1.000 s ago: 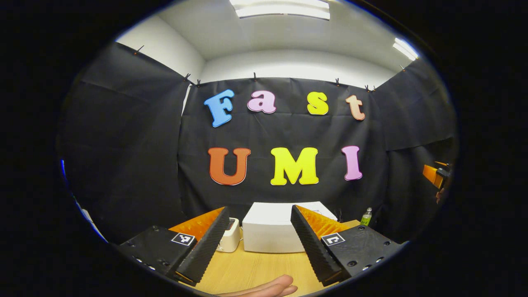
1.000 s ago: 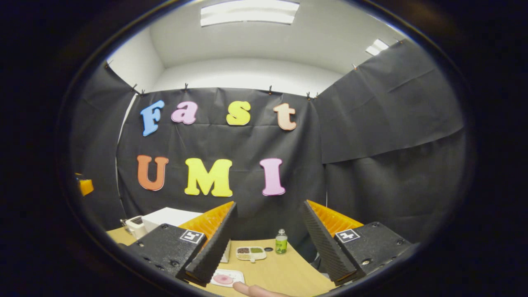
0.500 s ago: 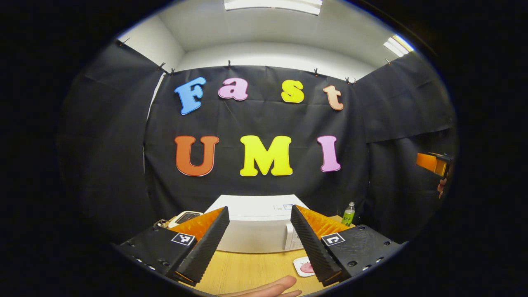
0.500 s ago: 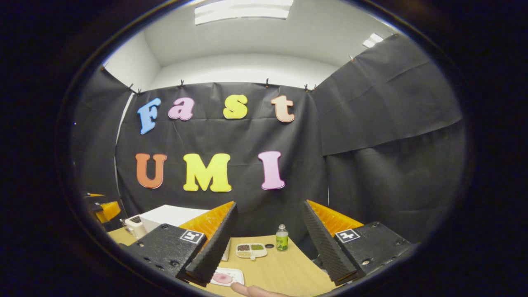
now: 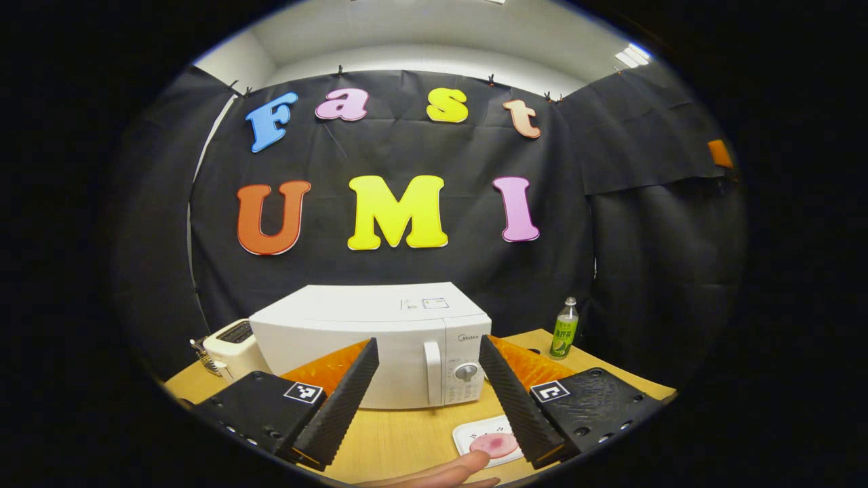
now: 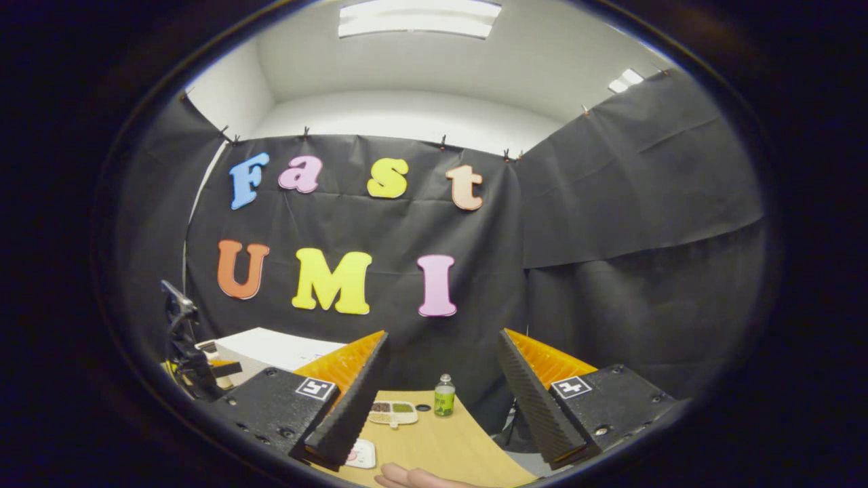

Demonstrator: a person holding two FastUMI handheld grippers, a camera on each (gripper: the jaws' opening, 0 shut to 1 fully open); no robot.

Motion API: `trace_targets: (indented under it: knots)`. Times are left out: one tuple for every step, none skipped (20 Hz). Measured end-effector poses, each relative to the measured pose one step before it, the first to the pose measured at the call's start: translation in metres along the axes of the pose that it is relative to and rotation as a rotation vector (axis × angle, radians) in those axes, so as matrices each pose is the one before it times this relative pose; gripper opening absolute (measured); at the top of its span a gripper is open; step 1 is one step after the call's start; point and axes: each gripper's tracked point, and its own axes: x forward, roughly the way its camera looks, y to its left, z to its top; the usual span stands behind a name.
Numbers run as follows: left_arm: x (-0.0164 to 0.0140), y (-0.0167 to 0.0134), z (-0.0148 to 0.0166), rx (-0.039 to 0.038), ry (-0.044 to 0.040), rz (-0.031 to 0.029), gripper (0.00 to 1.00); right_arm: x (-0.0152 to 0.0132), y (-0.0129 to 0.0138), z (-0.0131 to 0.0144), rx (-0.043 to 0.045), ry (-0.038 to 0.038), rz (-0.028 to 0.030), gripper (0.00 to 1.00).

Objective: Open the microwave oven with the left hand, put the food in, and close the microwave oven.

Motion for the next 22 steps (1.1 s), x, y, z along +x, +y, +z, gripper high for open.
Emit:
trace_targets:
  knots:
    - [0.01446, -0.00577, -0.01256, 0.00361, 0.00901, -0.00209, 0.96, -0.00118, -0.00240, 0.00138, 0.00987, -0.00131, -0.00313, 1.00]
    - [0.01223, -0.00222, -0.01433, 0.00885, 0.01599, 0.01002, 0.96, -0.00202, 0.00130, 0.00155, 0.00657, -0.00136, 0.01100, 1.00]
    - [0.01058, -0.00095, -0.01421, 0.01244, 0.01865, 0.01061, 0.96, -0.00230, 0.00182, -0.00176, 0.00793, -0.00018, 0.01102, 1.00]
    - [0.00992, -0.00379, -0.01326, 0.00839, 0.02108, 0.00039, 0.96, -0.00173, -0.00059, -0.00014, 0.00930, -0.00128, 0.00730, 0.92]
    - [0.01085, -0.00307, -0.01148, 0.00308, 0.01669, -0.00126, 0.96, -0.00107, -0.00043, -0.00034, 0.00666, -0.00191, 0.00887, 1.00]
    - [0.00838, -0.00192, -0.01024, -0.00521, 0.01631, 0.00003, 0.96, -0.00071, -0.00074, -0.00053, 0.00190, -0.00151, 0.00548, 1.00]
    - [0.00767, -0.00121, -0.00729, -0.00442, 0.00875, 0.00342, 0.96, -0.00120, -0.00014, -0.00093, 0.00178, -0.00878, 0.01429, 1.00]
    - [0.00754, 0.00094, -0.00472, 0.00514, -0.00189, 0.01302, 0.96, -0.00150, 0.00022, 0.00031, 0.00226, -0.01096, 0.01288, 1.00]
    - [0.00805, -0.00010, -0.00400, 0.00353, -0.00480, 0.00584, 0.96, 0.00071, -0.00365, -0.00219, 0.00426, -0.00610, 0.00190, 1.00]
    - [0.00845, -0.00035, -0.00316, 0.00251, -0.00723, 0.00512, 0.96, 0.00070, -0.00413, -0.00382, 0.00486, 0.00033, -0.00299, 1.00]
    - [0.00742, 0.00393, -0.00619, -0.00281, 0.00123, 0.01596, 0.96, 0.00040, -0.00252, -0.00501, 0.00178, 0.00418, 0.00126, 1.00]
    - [0.00740, 0.00307, -0.00623, -0.00806, 0.00732, 0.01069, 0.94, 0.00009, -0.00171, -0.00286, -0.00103, 0.00282, 0.00205, 1.00]
    - [0.00577, 0.00068, -0.00745, -0.01252, 0.01194, 0.00552, 0.93, 0.00037, -0.00309, -0.00196, -0.00133, -0.00172, -0.00244, 1.00]
    - [0.00459, -0.00072, -0.00466, -0.00849, 0.00693, -0.00276, 0.92, 0.00129, -0.00437, -0.00099, -0.00295, -0.00337, -0.00632, 1.00]
    - [0.00316, 0.00128, -0.00061, 0.00245, -0.00182, 0.00485, 0.87, 0.00159, -0.00380, -0.00255, -0.00493, -0.00135, -0.00695, 1.00]
    - [0.00303, 0.00175, -0.00276, 0.00506, 0.00143, 0.00563, 0.83, 0.00167, -0.00172, -0.00266, -0.00559, -0.00146, -0.00250, 1.00]
    - [0.00351, 0.00108, -0.00319, 0.01120, 0.00194, -0.00273, 0.77, 0.00083, -0.00167, -0.00367, -0.00312, -0.00016, -0.00245, 1.00]
    - [0.00305, 0.00295, -0.00151, 0.00464, -0.00549, 0.00764, 0.77, 0.00147, -0.00207, -0.00389, -0.00277, 0.00553, -0.00303, 1.00]
    - [0.00275, 0.00459, -0.00392, -0.00227, -0.00423, 0.01845, 0.77, 0.00210, -0.00189, -0.00647, -0.00144, 0.00905, -0.00032, 0.91]
    - [-0.00029, 0.00181, -0.00300, 0.01000, 0.00174, 0.00651, 0.77, 0.00158, -0.00149, -0.00326, 0.00839, 0.00792, -0.00121, 0.91]
    - [0.00032, -0.00150, 0.00211, 0.00351, -0.01410, 0.00549, 0.64, 0.00208, -0.00379, -0.00254, 0.01310, 0.00462, -0.00369, 1.00]
    - [0.00234, -0.00169, -0.00044, 0.01449, -0.00870, 0.00275, 0.45, 0.00160, -0.00220, -0.00210, 0.00984, 0.00279, -0.00401, 1.00]
